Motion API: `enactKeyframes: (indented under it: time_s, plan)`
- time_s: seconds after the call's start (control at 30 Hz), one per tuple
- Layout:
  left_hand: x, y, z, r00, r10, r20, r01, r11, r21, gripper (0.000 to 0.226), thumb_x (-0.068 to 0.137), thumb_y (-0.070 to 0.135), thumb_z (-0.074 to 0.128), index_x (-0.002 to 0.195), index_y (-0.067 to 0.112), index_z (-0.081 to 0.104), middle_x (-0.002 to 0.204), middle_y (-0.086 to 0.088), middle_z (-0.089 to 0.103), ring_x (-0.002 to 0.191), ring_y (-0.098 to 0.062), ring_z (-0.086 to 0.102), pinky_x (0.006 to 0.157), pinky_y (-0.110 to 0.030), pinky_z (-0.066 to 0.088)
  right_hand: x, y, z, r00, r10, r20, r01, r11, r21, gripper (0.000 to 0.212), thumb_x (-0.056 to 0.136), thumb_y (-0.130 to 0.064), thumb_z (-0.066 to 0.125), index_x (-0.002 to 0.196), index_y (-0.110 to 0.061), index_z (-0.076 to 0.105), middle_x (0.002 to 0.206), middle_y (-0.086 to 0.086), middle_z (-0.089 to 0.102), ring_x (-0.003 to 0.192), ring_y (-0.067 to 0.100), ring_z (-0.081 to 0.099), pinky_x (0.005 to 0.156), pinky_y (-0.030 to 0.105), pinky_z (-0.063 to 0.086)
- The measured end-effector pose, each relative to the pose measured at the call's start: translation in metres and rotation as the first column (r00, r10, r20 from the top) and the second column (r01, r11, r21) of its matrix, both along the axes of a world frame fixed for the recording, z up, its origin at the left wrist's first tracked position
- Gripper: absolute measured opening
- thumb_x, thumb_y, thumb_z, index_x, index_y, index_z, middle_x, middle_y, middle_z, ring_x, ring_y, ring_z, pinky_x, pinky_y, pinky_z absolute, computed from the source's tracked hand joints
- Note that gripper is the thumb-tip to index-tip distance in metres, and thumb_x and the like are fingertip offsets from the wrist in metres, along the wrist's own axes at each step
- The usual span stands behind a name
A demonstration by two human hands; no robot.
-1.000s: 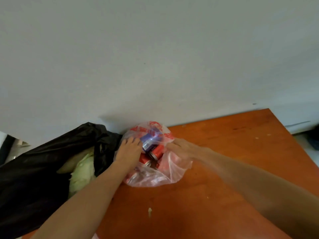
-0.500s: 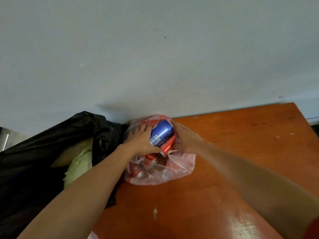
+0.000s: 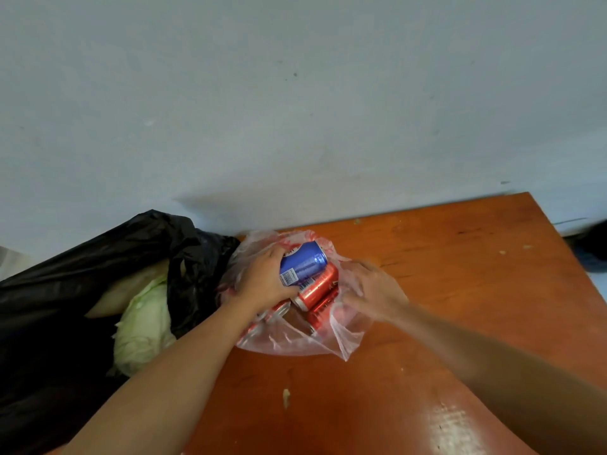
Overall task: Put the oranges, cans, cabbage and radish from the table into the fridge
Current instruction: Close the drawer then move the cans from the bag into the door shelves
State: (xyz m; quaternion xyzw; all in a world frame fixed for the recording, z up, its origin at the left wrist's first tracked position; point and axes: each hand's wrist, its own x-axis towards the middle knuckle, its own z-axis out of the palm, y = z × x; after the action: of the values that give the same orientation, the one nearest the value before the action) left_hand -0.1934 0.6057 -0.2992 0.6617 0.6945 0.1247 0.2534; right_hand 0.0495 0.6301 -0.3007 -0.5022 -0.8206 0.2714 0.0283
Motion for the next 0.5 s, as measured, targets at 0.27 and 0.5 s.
enactKeyframes:
  time_s: [0.27,0.5]
  plan:
    - [-0.027,-0.012,0.018,0.967,0.252,-0.030,-0.253,0.967,-0.038,0.067,0.060,0.033,0.083,0.114,0.007,0.053,0.113,-0.008,0.045,0.098,-0.026,0.052,0.076,-0.034,0.044,-0.068,0.007,-0.002,0.860,0.447,0.247,-0.498,0.840,0.213,0.035,0.083,-0.029,0.055,0.113,-0.015,0.065,0.123,0.005,0.060,0.133,0.024,0.041,0.113,0.046,0.028]
    - [-0.041,-0.034,0.028,0.928,0.274,-0.252,-0.308,0.945,-0.107,0.067,0.063,0.050,0.075,0.111,0.012,0.050,0.110,-0.005,0.044,0.103,-0.026,0.049,0.070,-0.035,0.039,-0.121,0.013,0.005,0.678,0.412,0.609,-0.556,0.829,0.058,0.046,0.091,-0.028,0.050,0.135,-0.016,0.046,0.140,0.008,0.047,0.131,0.030,0.038,0.110,0.045,0.021]
